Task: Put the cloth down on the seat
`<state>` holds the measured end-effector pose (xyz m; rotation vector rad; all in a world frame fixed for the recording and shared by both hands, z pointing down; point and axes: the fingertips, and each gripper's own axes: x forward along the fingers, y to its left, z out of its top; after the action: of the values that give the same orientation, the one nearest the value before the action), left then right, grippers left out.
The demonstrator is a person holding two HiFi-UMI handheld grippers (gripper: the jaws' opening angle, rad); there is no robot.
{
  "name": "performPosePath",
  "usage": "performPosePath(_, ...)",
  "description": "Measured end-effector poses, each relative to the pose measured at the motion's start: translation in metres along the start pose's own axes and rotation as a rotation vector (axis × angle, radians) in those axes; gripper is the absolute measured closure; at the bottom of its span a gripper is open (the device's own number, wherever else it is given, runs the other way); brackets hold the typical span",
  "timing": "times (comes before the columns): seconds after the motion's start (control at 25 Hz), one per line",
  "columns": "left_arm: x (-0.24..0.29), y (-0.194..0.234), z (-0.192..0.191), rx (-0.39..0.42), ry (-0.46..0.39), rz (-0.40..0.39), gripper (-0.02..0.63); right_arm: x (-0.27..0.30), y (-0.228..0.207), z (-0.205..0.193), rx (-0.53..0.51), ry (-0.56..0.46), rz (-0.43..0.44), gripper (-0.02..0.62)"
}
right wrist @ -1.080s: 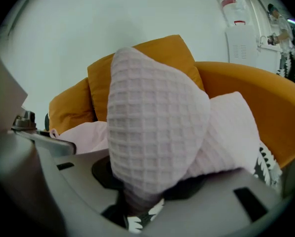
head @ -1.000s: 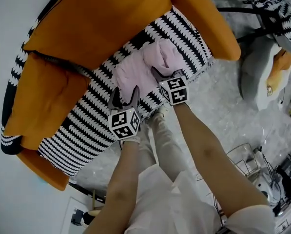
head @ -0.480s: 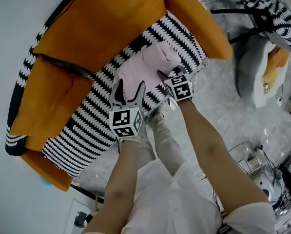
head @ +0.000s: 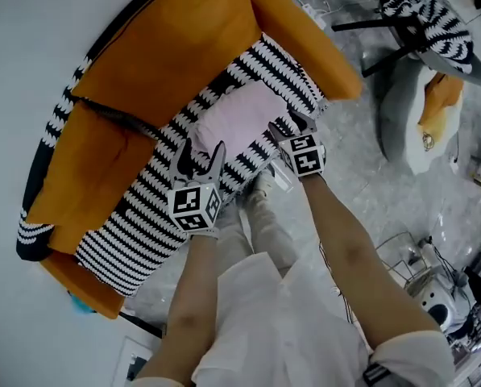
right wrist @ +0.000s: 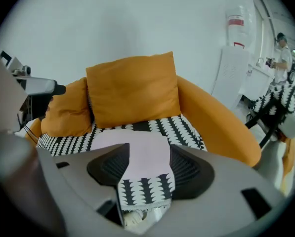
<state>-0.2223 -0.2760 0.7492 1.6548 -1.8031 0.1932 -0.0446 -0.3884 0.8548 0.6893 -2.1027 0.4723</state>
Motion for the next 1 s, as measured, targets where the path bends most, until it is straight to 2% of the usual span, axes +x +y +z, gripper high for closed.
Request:
performPosePath(0.16,-0.020,-0.004,0.033,0.022,-0.029,-0.022,0.276,-0.041,0.003,0.039,0.004,-0.102,0.001,0.334)
performPosePath(0.24,-0.032,-0.010,0.055,0.049,-0.054,-0.048,0.317,-0.068,0.008,0.063,0.009,-0.179,0.002,0.346)
performPosePath(0.32,-0.046,-0.019,0.082,0.090,-0.083,-0.082,0.343,-0.097,0.015,0.088,0.010,-0.257,0.004,0.356)
performPosePath(0.52,-0.077,-0.047,0.162,0.208,-0.183,-0.163,0.354,-0.170,0.032,0.147,-0.020,-0.417,0.025,0.381)
performPosePath(0.72,-0.116,-0.086,0.204,0.299,-0.232,-0.228,0.379,-0.247,0.049,0.179,-0.050,-0.543,0.082,0.457)
performPosePath(0.88,-0.143,-0.108,0.228,0.335,-0.294,-0.250,0.422,-0.309,0.048,0.207,-0.063,-0.687,0.071,0.535)
performPosePath(1.0,-0.161,-0.126,0.249,0.355,-0.348,-0.279,0.452,-0.349,0.045,0.226,-0.090,-0.770,0.057,0.561)
